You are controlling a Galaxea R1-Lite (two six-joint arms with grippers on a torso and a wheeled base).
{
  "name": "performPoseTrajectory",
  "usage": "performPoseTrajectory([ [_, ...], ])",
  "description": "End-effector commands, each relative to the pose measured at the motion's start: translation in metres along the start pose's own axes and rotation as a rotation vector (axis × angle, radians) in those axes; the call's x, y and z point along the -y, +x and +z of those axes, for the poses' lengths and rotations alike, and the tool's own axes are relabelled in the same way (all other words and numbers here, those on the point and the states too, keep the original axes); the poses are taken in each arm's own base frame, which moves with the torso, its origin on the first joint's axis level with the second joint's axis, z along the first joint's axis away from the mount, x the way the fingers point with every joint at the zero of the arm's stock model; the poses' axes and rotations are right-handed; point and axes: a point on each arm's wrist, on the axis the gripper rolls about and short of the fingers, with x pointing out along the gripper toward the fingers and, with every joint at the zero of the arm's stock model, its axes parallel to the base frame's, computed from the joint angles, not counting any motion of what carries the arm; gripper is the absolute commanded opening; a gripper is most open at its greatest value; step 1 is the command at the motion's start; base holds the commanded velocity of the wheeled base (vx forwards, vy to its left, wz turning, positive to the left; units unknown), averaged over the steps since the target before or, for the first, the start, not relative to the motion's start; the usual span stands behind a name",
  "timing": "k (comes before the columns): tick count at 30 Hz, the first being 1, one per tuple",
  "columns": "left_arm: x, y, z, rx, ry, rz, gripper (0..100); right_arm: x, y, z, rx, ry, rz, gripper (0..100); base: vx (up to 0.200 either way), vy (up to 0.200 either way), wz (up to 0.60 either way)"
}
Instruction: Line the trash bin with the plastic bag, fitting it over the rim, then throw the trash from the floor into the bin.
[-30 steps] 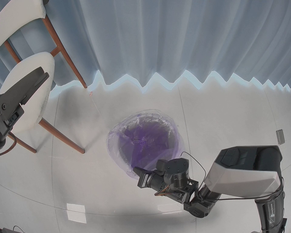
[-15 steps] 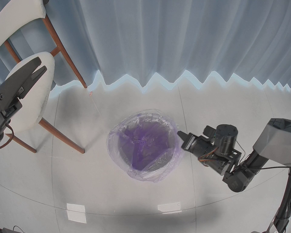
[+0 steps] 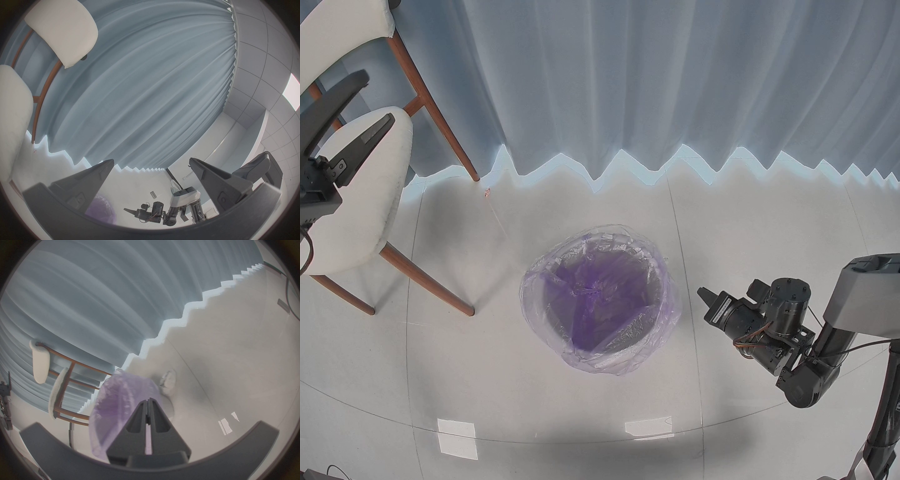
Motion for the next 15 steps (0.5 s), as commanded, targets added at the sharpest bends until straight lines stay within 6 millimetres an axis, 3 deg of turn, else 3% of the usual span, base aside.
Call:
performPoseTrajectory([
  [1, 0.0, 0.0, 0.001, 0.001, 0.002, 0.0, 100, 0.036, 0.01, -0.037, -0.075, -0.005, -0.089, 0, 0.0, -0.2, 0.0],
  [4, 0.0, 0.0, 0.002, 0.004, 0.005, 0.001, 100, 0.043, 0.014, -0.044, -0.086, -0.007, -0.102, 0, 0.0, -0.2, 0.0],
  [5, 0.001, -0.001, 0.002, 0.006, 0.007, -0.001, 100, 0.046, 0.017, -0.047, -0.091, -0.008, -0.108, 100, 0.0, -0.2, 0.0],
  [15, -0.002, -0.002, 0.007, 0.02, 0.026, 0.023, 100, 0.043, 0.018, -0.063, -0.16, -0.051, -0.113, 100, 0.0, -0.2, 0.0],
])
